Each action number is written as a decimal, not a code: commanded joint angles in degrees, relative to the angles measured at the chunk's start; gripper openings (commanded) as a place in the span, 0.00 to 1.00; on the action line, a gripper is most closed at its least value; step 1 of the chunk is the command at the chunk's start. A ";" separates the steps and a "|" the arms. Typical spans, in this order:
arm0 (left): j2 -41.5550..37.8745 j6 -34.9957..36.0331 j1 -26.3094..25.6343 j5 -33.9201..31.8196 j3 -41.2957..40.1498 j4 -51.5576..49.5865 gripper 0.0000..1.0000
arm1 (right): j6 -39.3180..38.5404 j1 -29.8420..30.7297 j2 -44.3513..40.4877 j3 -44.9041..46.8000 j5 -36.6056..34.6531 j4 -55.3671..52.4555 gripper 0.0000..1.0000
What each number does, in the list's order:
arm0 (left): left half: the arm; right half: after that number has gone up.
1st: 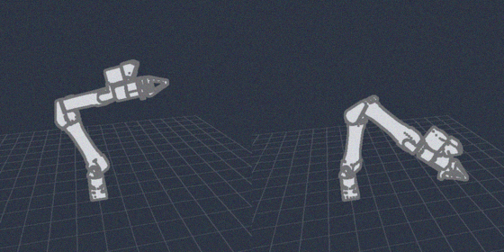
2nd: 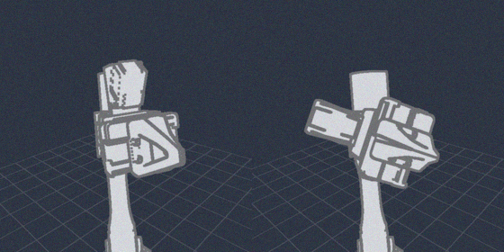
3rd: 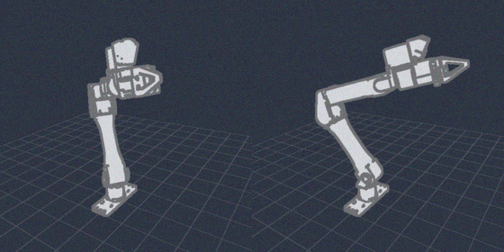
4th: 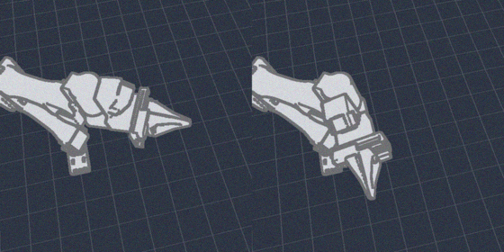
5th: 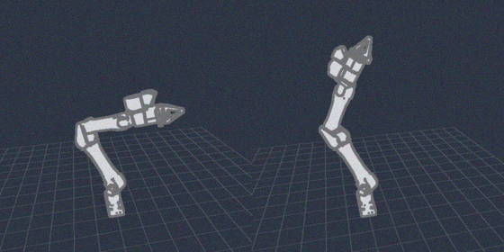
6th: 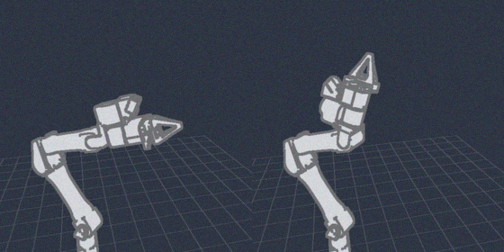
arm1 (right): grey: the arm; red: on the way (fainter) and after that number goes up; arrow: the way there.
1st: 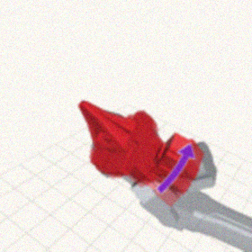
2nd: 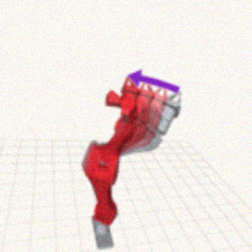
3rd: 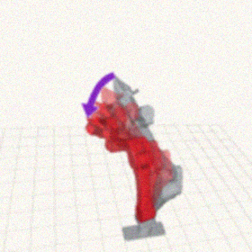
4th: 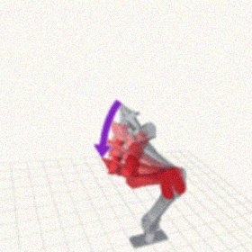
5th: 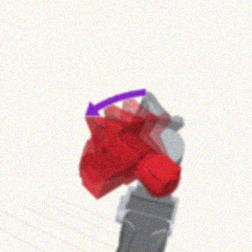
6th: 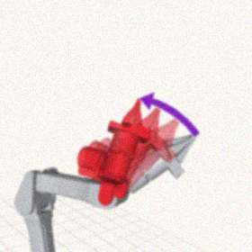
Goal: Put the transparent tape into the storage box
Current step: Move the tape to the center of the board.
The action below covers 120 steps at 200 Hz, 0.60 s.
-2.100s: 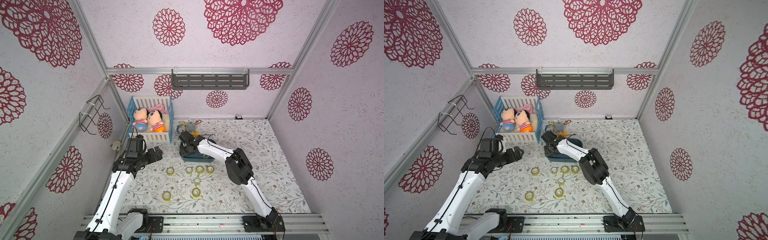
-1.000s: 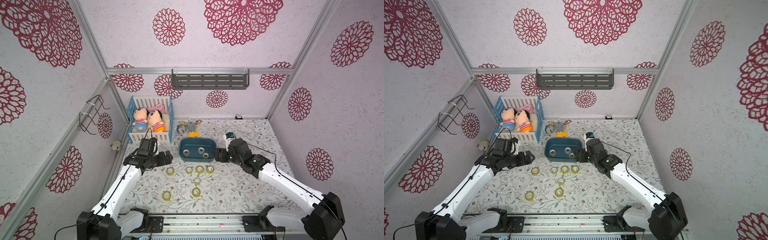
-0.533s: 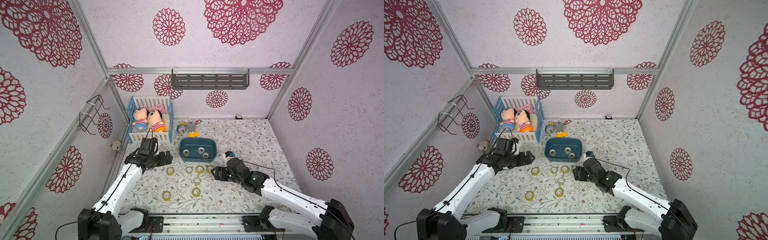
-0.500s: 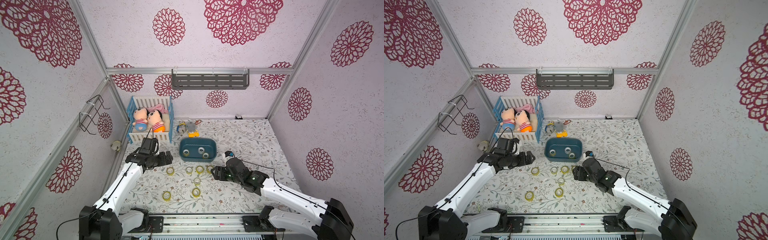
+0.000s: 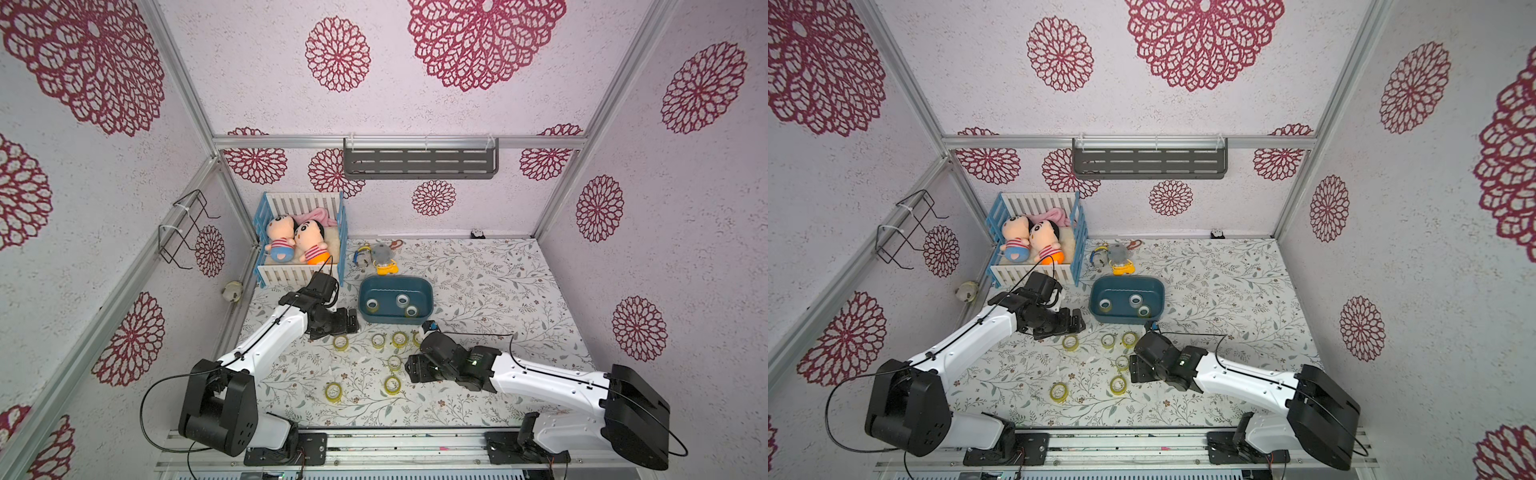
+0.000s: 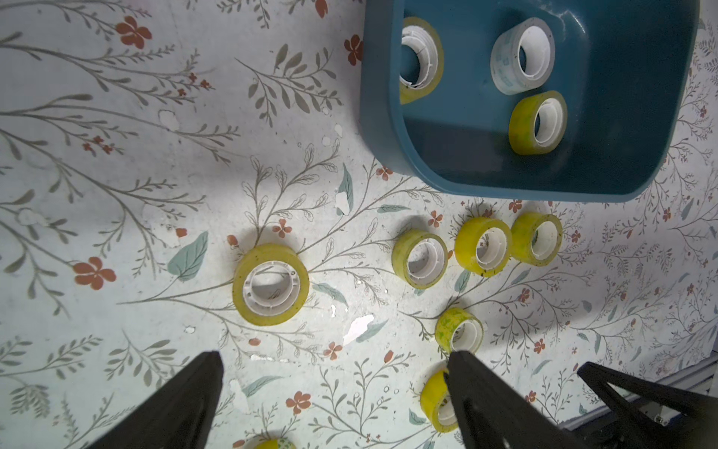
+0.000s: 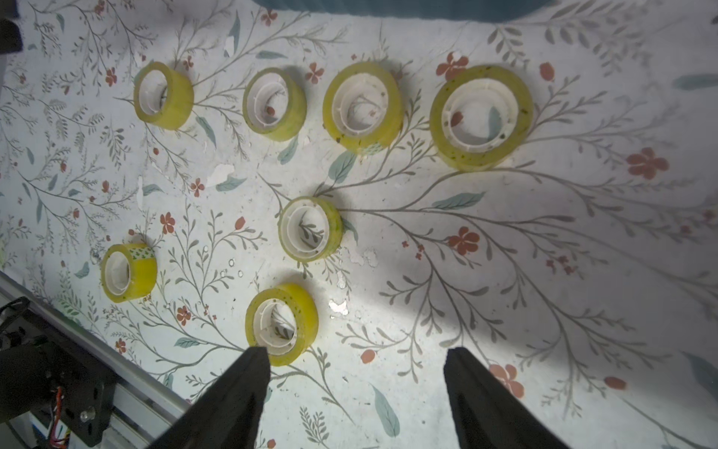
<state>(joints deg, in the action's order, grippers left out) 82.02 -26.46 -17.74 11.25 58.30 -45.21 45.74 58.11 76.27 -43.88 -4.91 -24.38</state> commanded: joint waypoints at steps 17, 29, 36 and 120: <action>-3.70 3.83 -0.19 -3.19 4.14 -4.87 0.97 | 0.32 4.37 4.30 -5.13 -5.00 -3.92 0.80; -5.06 4.83 -0.19 -4.02 2.79 -3.08 0.97 | 0.32 5.40 5.47 -5.72 -6.72 -5.21 0.81; -5.87 5.11 -0.17 -4.30 1.22 -0.85 0.97 | 0.40 5.69 6.16 -5.97 -7.25 -5.92 0.81; -3.27 4.28 -0.19 -9.43 0.73 1.89 0.97 | -0.16 9.72 15.11 -10.45 -9.68 -8.89 0.80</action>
<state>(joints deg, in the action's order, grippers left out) 77.32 -22.90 -17.74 3.66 58.46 -44.56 45.69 66.37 89.67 -51.79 -11.44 -31.86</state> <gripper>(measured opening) 0.973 0.797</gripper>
